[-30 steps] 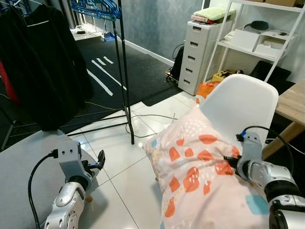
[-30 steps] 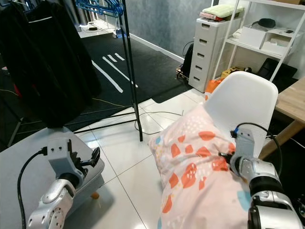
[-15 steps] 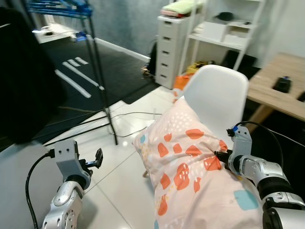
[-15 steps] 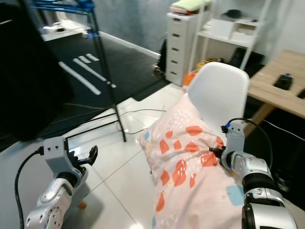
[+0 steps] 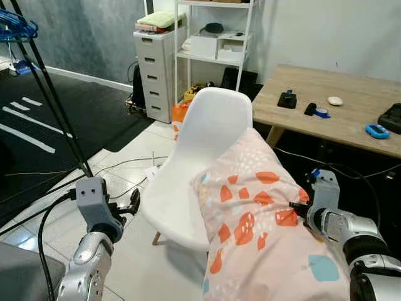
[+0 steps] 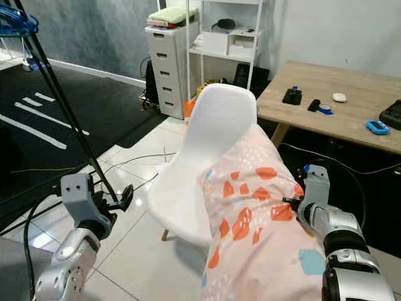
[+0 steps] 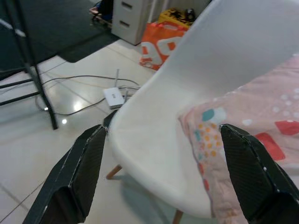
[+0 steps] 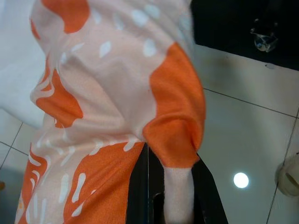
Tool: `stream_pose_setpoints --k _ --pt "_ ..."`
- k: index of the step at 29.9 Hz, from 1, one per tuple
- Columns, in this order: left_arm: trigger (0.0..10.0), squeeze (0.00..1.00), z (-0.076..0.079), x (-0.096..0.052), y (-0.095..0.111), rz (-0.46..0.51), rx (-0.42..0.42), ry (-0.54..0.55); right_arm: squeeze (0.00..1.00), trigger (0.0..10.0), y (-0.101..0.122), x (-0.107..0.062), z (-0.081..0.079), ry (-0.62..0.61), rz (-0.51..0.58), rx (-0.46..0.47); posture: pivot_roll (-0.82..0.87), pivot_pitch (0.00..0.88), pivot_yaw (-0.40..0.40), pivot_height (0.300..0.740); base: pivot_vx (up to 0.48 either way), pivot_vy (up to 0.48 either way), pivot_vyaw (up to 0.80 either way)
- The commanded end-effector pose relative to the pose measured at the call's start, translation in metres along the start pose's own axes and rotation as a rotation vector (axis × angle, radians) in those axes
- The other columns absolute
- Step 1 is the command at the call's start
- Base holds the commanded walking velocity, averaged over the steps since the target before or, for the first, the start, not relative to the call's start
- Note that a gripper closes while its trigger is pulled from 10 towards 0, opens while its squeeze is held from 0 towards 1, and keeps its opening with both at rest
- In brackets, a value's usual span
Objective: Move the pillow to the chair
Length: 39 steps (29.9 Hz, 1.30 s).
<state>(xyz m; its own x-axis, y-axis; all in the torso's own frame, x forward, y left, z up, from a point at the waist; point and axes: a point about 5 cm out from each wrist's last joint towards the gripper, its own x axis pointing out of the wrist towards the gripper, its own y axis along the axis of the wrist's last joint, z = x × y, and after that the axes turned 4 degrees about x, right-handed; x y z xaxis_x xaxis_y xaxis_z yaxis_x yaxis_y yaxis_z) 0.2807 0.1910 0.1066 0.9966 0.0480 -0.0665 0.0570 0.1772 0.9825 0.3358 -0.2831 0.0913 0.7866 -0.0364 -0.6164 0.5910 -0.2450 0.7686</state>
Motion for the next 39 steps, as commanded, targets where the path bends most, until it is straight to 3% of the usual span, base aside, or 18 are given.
stream_pose_setpoints --k 1,11,18,21,27,29,34,39 --pt "10.0 0.00 -0.006 -0.002 0.000 -0.002 0.022 0.012 0.00 10.0 0.013 -0.001 -0.004 0.010 0.064 0.001 -0.18 0.038 0.008 0.740 0.394 0.000 0.00" --pt "10.0 0.00 -0.005 -0.002 0.001 -0.001 0.026 0.002 0.00 10.0 0.009 -0.001 -0.001 -0.006 0.042 -0.019 -0.18 0.040 0.009 0.740 0.427 0.000 0.00" --pt "10.0 0.00 -0.006 -0.003 0.001 -0.002 0.031 0.000 0.00 10.0 -0.001 -0.002 0.008 -0.046 -0.034 -0.070 -0.18 0.038 0.005 0.740 0.445 0.000 0.00" --pt "10.0 0.00 -0.007 -0.003 0.001 -0.002 0.032 0.000 0.00 10.0 -0.007 -0.004 0.018 -0.073 -0.101 -0.157 -0.18 0.037 0.007 0.740 0.446 0.000 0.00" --pt "10.0 0.00 -0.002 -0.002 0.001 0.001 0.017 -0.017 0.00 10.0 -0.014 -0.005 0.018 -0.050 -0.163 -0.261 -0.19 0.035 0.009 0.740 0.407 0.000 0.00" --pt "10.0 0.00 0.001 -0.002 0.001 0.003 -0.013 -0.030 0.00 10.0 -0.025 -0.004 0.014 0.019 -0.245 -0.366 -0.19 0.036 0.008 0.740 0.000 0.000 0.00" --pt "10.0 0.00 0.000 -0.004 0.001 0.000 -0.001 -0.037 0.00 10.0 -0.041 -0.006 0.014 0.109 -0.350 -0.505 -0.19 0.043 0.010 0.740 0.000 0.000 0.00" --pt "10.0 0.00 0.000 -0.006 -0.002 -0.020 0.019 -0.052 0.00 10.0 -0.046 -0.008 0.024 0.075 -0.367 -0.540 -0.19 0.048 0.009 0.740 0.000 -0.288 0.00"
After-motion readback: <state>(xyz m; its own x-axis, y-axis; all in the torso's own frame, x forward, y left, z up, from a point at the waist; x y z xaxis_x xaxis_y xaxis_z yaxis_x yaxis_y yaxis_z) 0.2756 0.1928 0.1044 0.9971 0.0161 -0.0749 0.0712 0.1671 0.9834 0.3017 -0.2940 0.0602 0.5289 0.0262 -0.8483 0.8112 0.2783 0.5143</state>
